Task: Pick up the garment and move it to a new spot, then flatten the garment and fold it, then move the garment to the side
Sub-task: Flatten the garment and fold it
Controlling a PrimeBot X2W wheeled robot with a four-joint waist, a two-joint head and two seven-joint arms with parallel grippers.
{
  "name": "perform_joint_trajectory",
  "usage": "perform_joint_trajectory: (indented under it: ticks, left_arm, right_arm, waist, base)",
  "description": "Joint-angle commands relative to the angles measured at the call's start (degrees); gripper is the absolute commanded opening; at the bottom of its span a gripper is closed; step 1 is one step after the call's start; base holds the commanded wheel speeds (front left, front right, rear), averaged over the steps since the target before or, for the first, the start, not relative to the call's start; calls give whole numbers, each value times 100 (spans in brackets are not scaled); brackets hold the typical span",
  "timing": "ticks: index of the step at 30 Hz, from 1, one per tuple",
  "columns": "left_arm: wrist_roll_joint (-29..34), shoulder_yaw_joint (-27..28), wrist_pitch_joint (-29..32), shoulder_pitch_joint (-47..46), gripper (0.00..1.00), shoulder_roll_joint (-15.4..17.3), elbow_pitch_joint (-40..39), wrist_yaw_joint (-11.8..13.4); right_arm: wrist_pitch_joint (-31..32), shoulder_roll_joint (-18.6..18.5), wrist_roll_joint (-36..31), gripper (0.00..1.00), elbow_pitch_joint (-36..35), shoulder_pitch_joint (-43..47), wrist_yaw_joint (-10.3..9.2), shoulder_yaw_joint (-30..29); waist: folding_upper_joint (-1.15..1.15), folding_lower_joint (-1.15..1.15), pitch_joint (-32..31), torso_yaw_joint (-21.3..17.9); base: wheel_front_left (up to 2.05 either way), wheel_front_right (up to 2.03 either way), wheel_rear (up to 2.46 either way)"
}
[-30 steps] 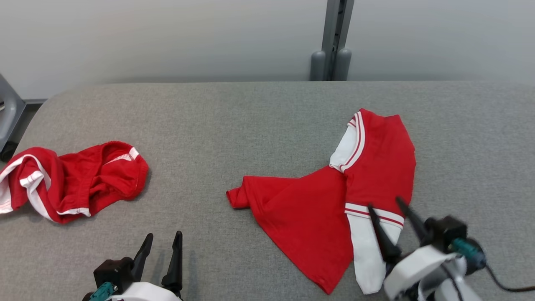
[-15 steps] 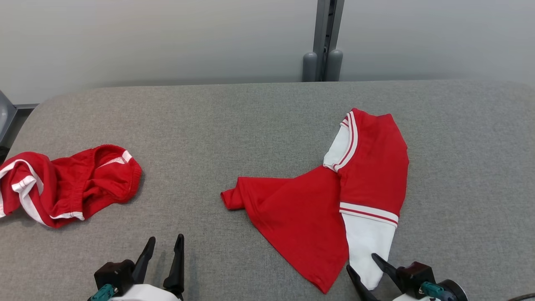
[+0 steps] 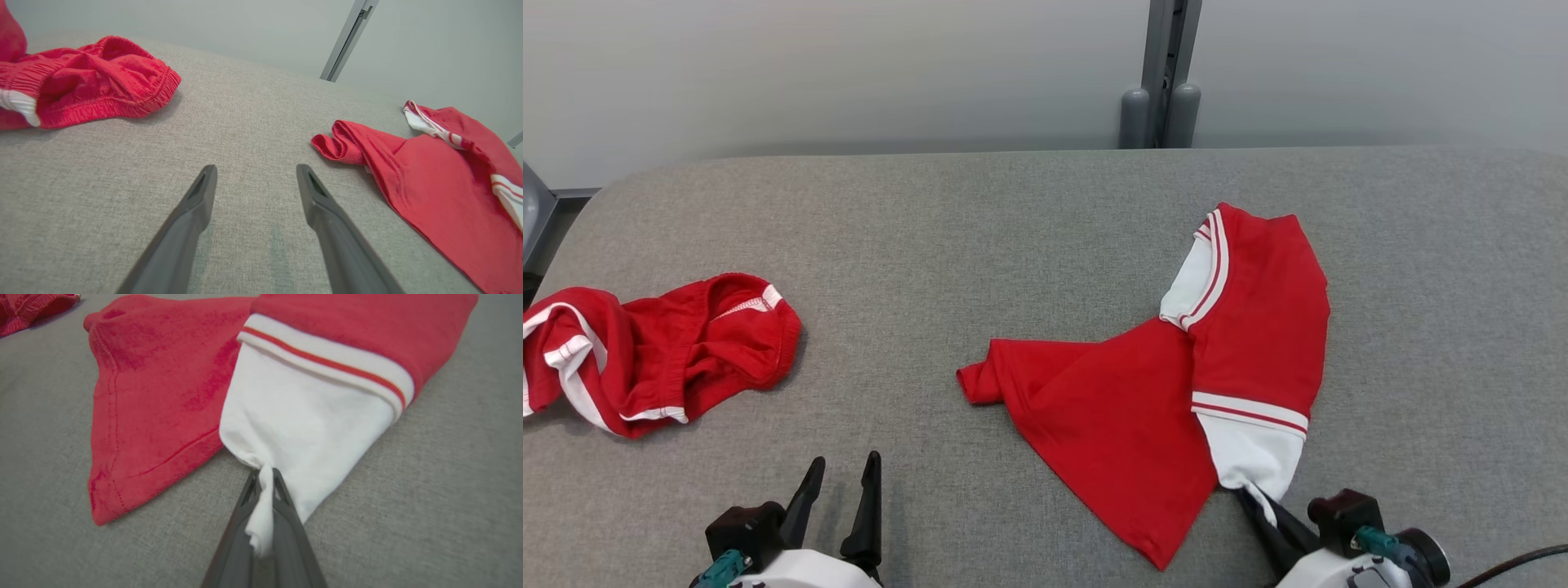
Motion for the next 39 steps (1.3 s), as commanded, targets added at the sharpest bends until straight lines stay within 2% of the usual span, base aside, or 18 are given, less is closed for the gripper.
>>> perform_joint_trajectory:
  ticks: [1,8,13,21,25,31,35,39]
  left_arm:
    - [22,30,-1,-14,100,22,-9,16]
    - [79,67,-1,67,100,22,11,-30]
    - [104,38,-1,32,100,23,36,-60]
    - [-30,-240,-1,-117,100,26,74,-95]
    - [-93,-345,-1,-66,100,24,107,-81]
    - [-113,-389,-1,35,100,22,116,-78]
    - [-141,-463,-1,-7,100,22,114,-72]
    - [-179,-650,-1,-158,100,23,117,-107]
  right_arm:
    - [7,-17,94,0,-279,-73,-1,-96]
    - [7,-33,553,0,-1952,-246,-1,-280]
    - [8,23,985,0,-2384,-967,-1,-64]
    - [7,73,1183,0,-1983,-2176,-1,159]
    - [8,67,1277,0,-1454,-2507,-1,257]
    - [8,191,1492,0,-1119,-2967,-1,71]
    - [7,231,1428,0,-919,-3376,-1,359]
    - [7,384,1661,0,-690,-3870,-1,570]
  waist:
    - [0,0,-8,-17]
    - [0,0,-189,-130]
    - [0,0,-258,-162]
    - [0,0,-199,143]
    - [0,0,-186,364]
    - [0,0,-167,579]
    - [0,0,-133,664]
    - [0,0,-73,810]
  base:
    - [0,0,0]
    - [0,0,0]
    - [0,0,0]
    - [0,0,0]
    - [0,0,0]
    - [0,0,0]
    - [0,0,0]
    - [0,0,0]
